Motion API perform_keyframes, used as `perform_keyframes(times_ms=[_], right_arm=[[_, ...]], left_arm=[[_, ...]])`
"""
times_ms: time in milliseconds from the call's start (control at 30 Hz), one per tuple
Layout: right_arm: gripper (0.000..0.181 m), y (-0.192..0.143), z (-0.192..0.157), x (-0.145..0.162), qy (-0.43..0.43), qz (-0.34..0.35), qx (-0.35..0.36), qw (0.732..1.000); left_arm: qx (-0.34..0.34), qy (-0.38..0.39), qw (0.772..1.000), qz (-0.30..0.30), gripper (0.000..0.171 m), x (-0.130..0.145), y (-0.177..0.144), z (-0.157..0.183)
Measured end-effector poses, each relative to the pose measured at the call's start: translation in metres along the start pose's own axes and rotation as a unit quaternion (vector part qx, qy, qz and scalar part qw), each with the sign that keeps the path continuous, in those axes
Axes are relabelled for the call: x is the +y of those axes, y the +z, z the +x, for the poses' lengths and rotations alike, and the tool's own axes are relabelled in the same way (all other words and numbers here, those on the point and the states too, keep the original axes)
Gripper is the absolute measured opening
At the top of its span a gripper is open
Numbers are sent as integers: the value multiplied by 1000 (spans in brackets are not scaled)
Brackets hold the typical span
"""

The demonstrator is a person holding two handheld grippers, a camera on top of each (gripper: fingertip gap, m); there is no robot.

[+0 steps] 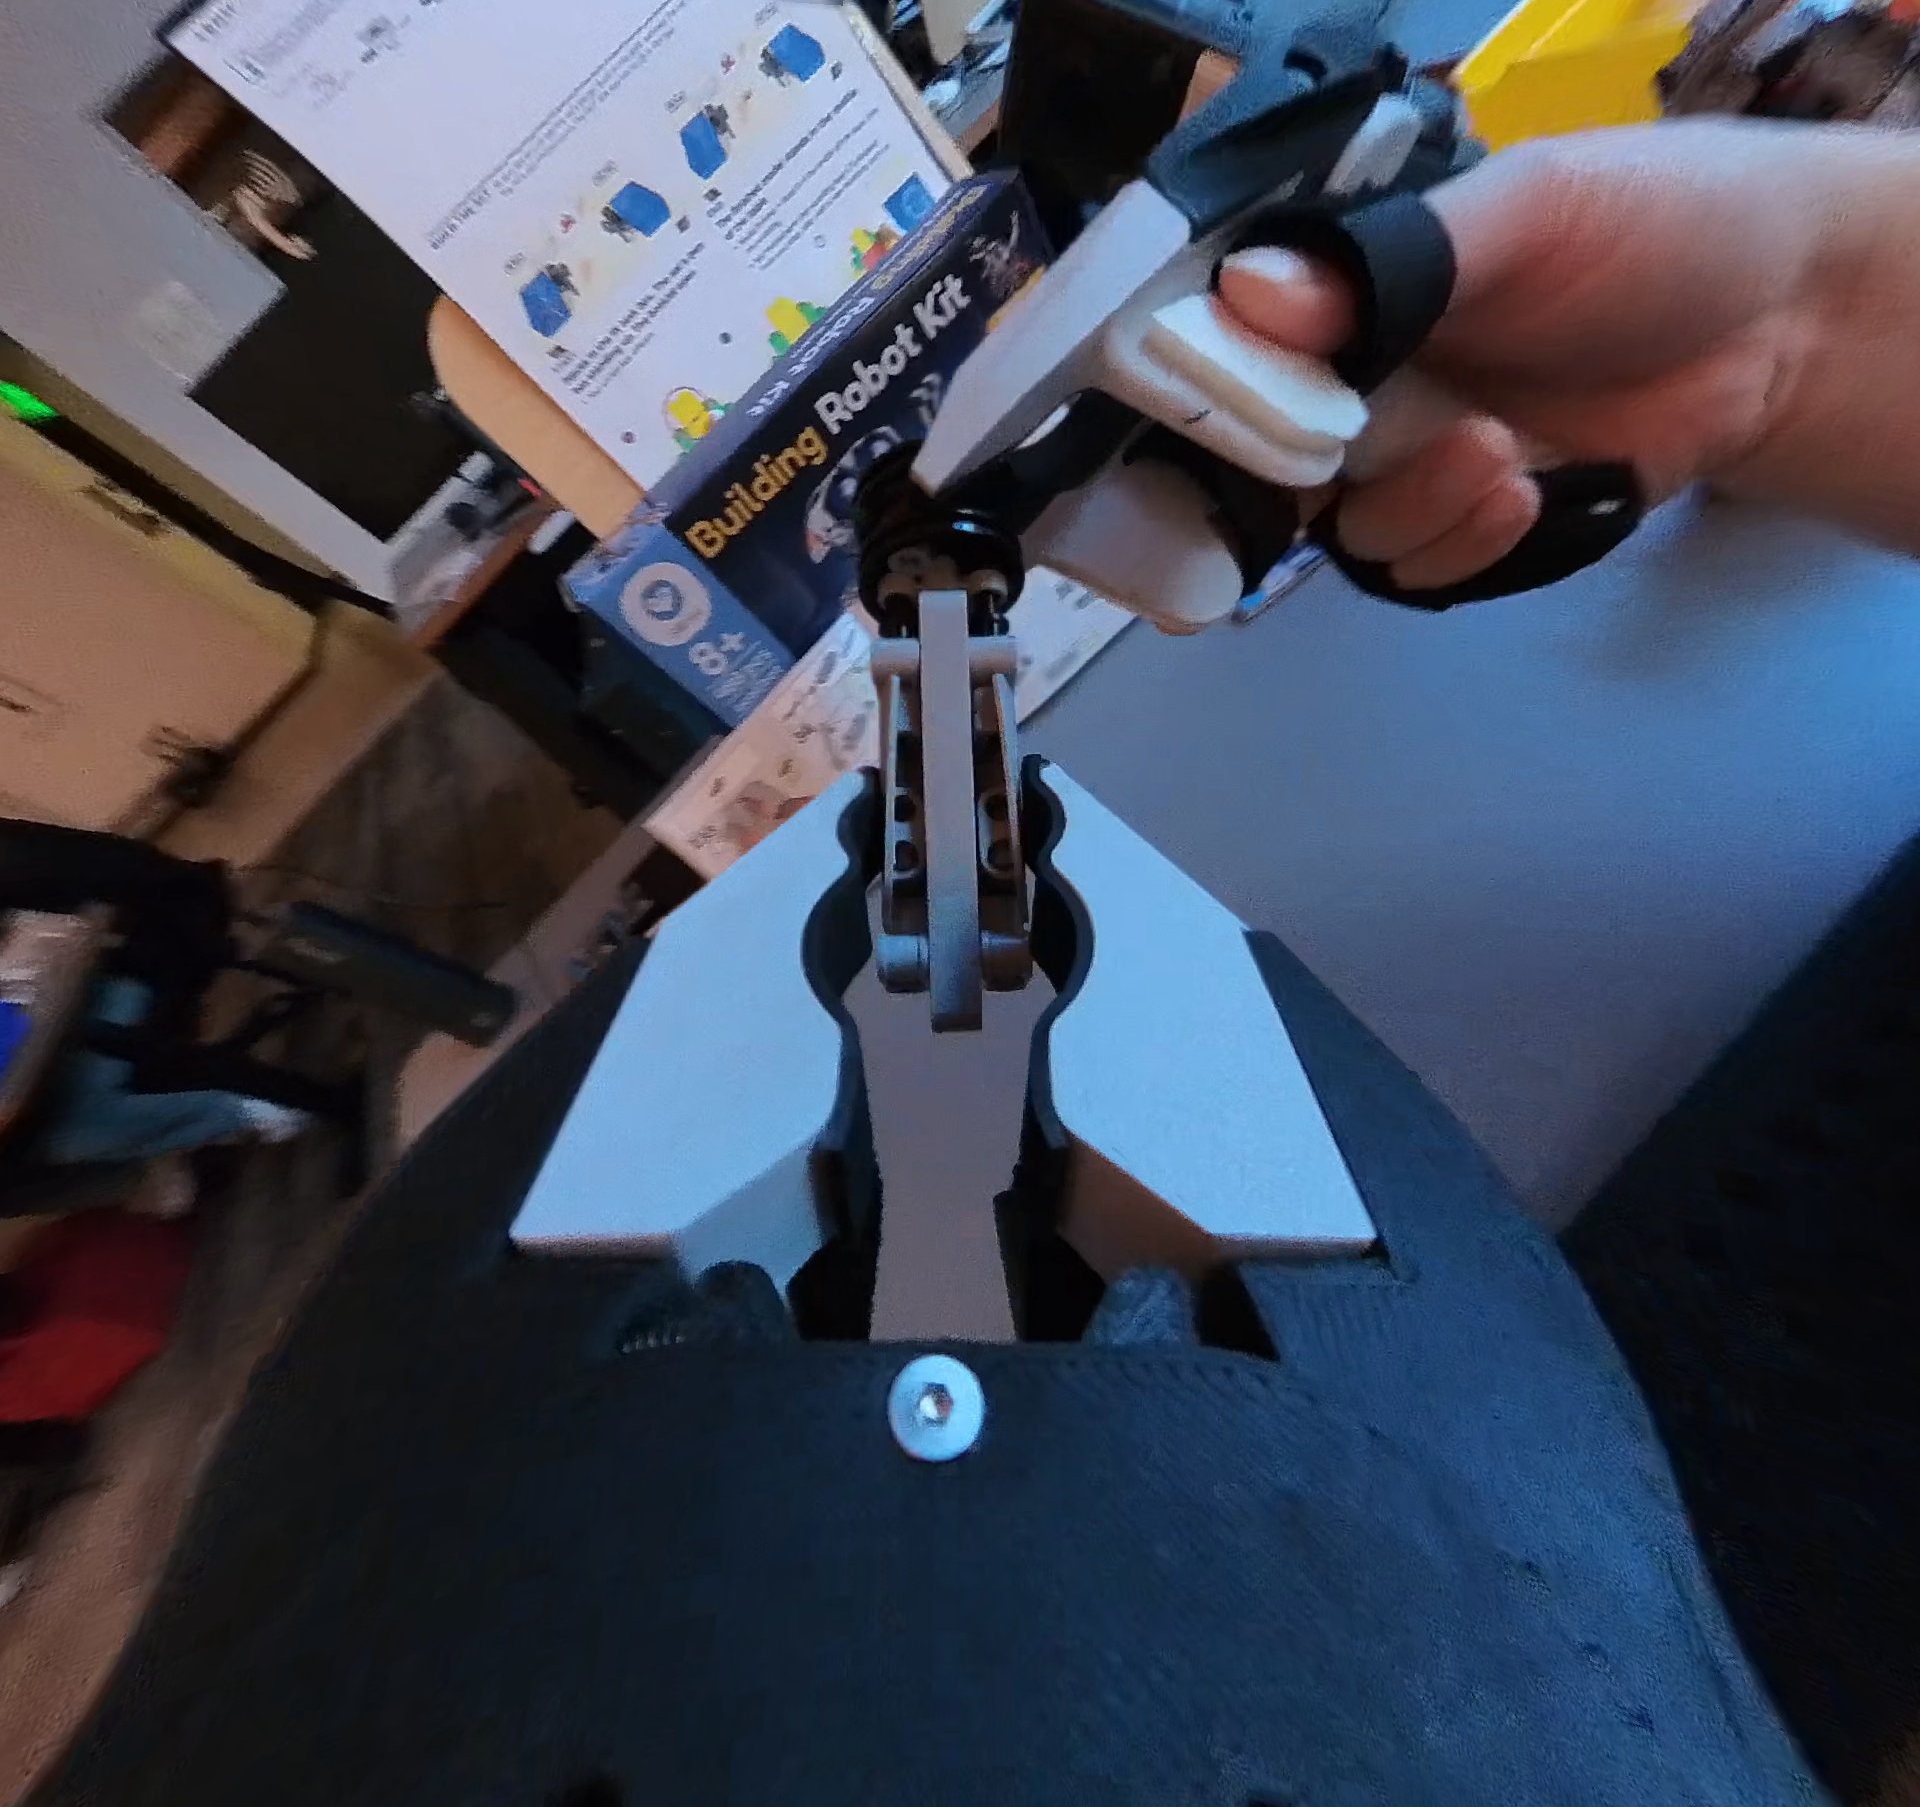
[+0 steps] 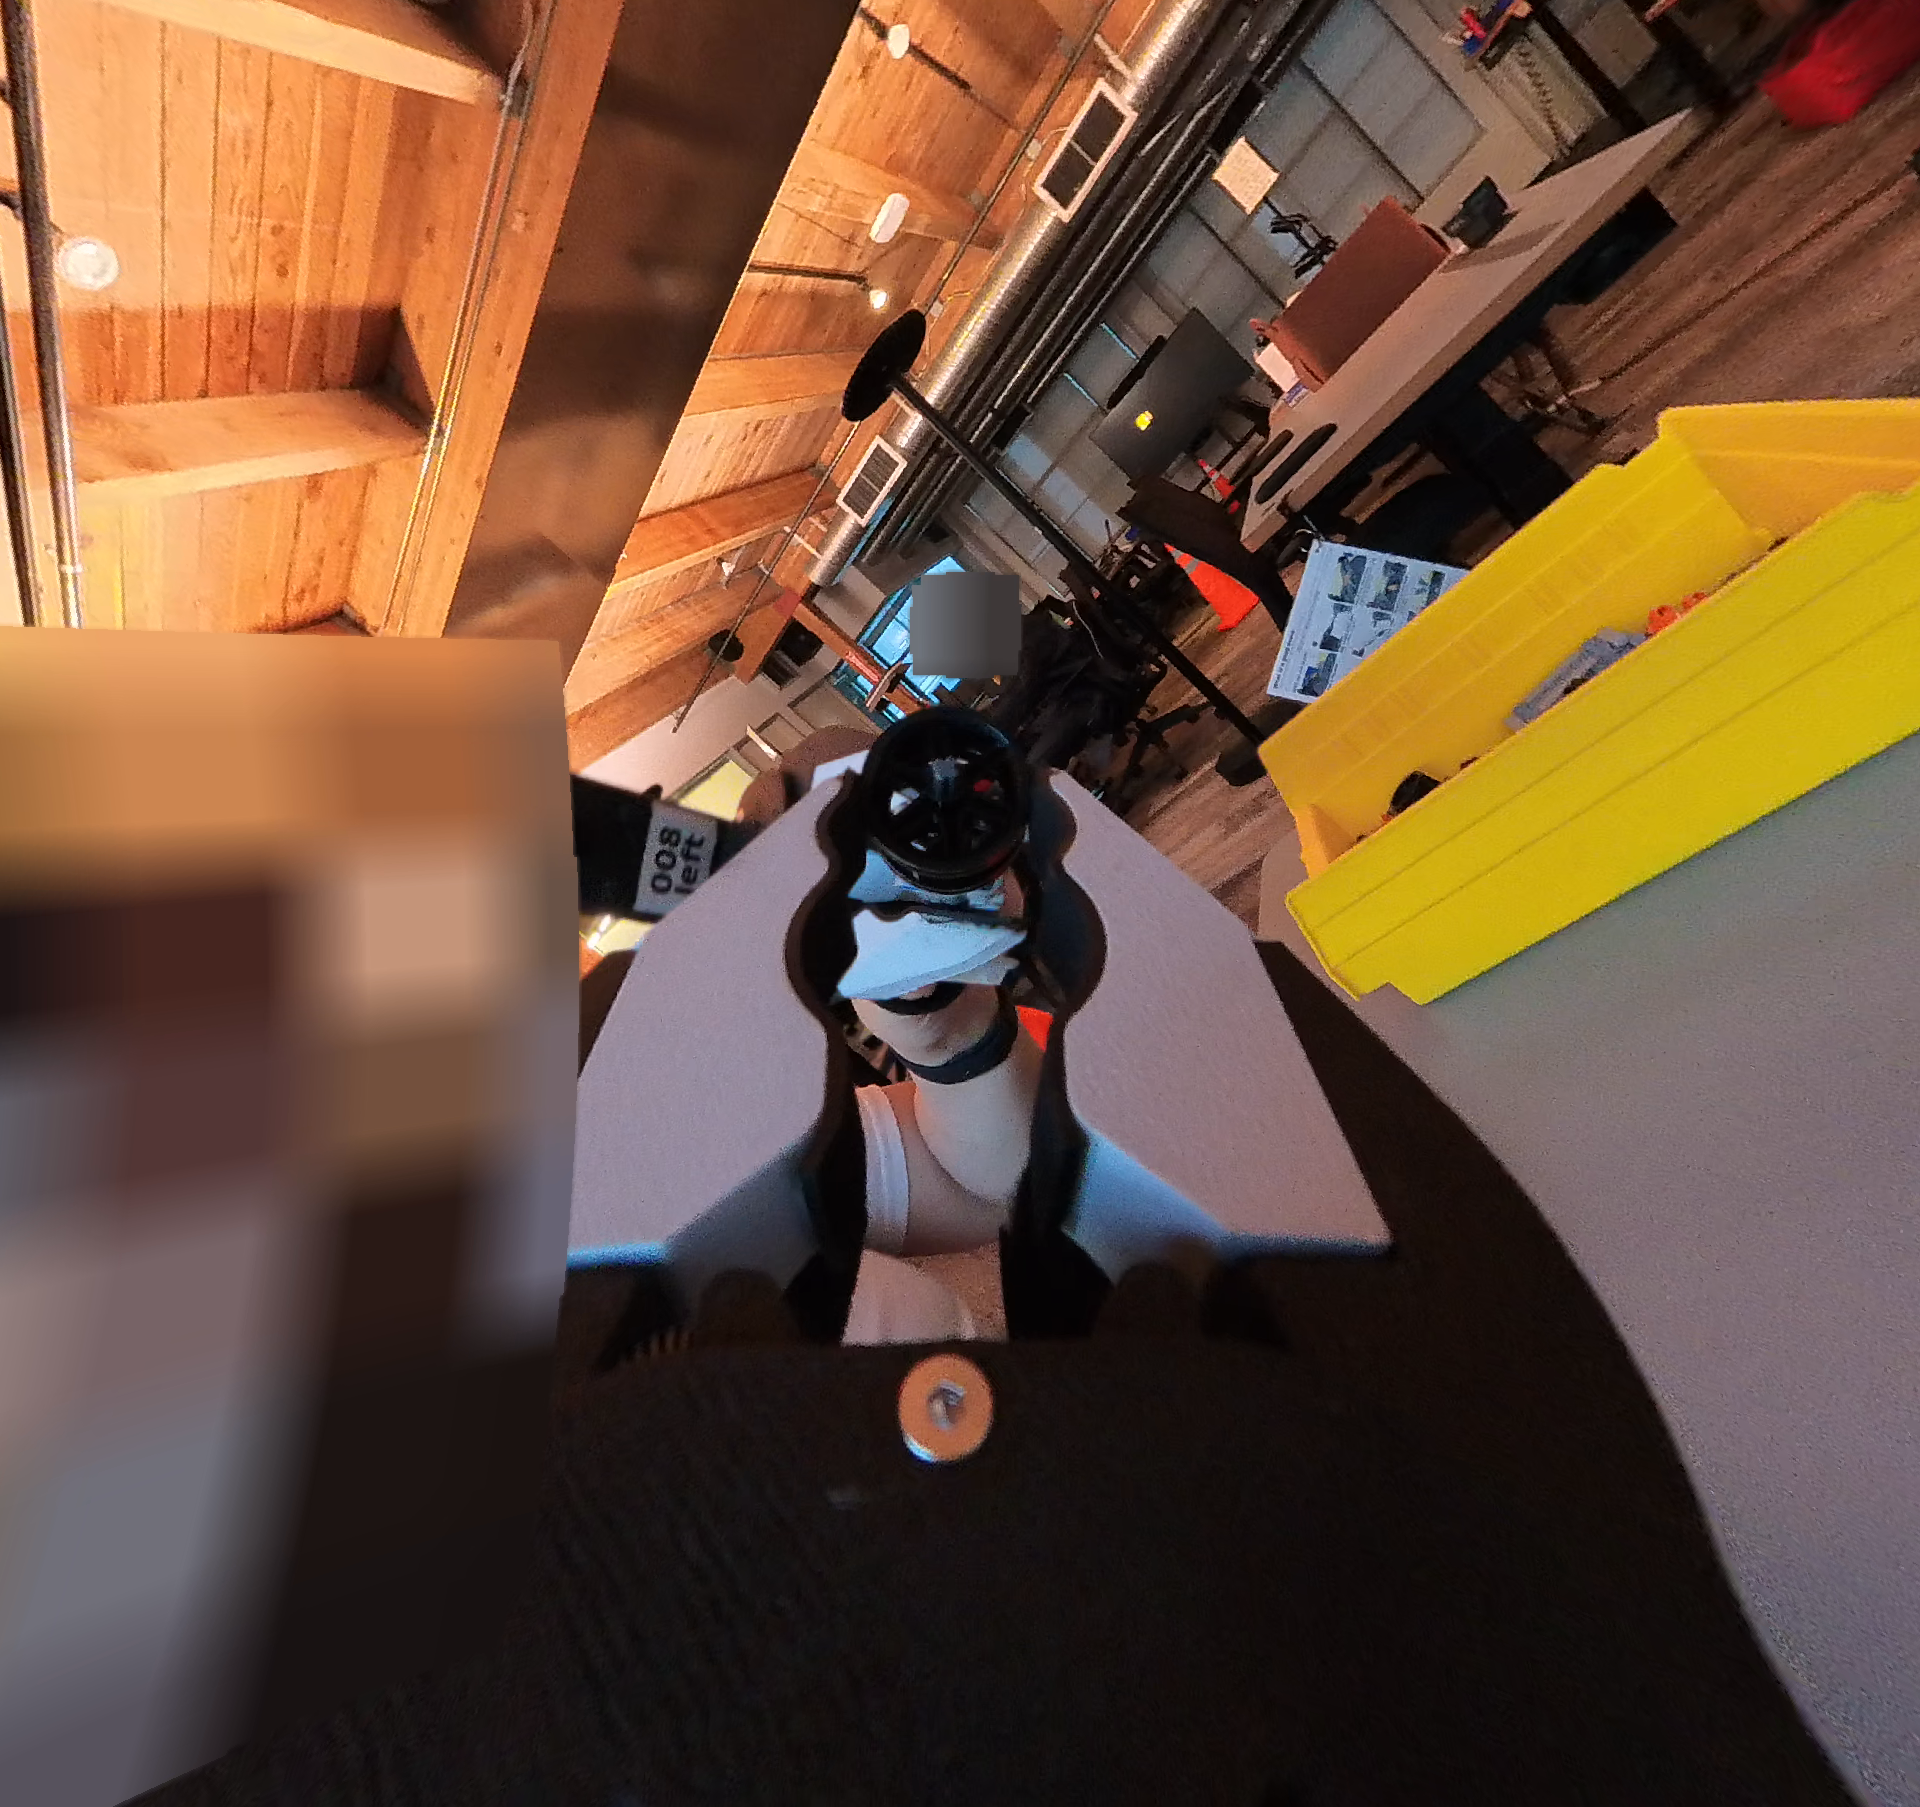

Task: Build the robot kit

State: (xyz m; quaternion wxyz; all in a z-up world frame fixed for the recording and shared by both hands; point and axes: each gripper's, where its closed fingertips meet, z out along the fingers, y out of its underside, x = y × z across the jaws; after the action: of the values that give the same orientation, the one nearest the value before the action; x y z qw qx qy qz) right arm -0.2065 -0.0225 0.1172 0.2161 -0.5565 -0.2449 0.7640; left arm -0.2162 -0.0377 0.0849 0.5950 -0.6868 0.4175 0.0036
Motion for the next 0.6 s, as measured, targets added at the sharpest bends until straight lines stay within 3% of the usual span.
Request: perform_keyframes(times_ms=[133, 300, 500, 600], right_arm=[[30, 1, 14, 1, 32, 6, 16, 999], [29, 4, 30, 3, 73, 14, 28, 997], [32, 6, 34, 9, 7, -24, 25, 999], [46, 4, 30, 7, -39, -27, 11, 999]], left_arm=[[-38, 68, 997, -28, 25, 11, 5, -6], [-44, 77, 996, -31, 24, 21, 8, -9], [56, -74, 995, -23, 24, 34, 11, 0], [117, -156, 981, -16, 24, 34, 9, 5]])
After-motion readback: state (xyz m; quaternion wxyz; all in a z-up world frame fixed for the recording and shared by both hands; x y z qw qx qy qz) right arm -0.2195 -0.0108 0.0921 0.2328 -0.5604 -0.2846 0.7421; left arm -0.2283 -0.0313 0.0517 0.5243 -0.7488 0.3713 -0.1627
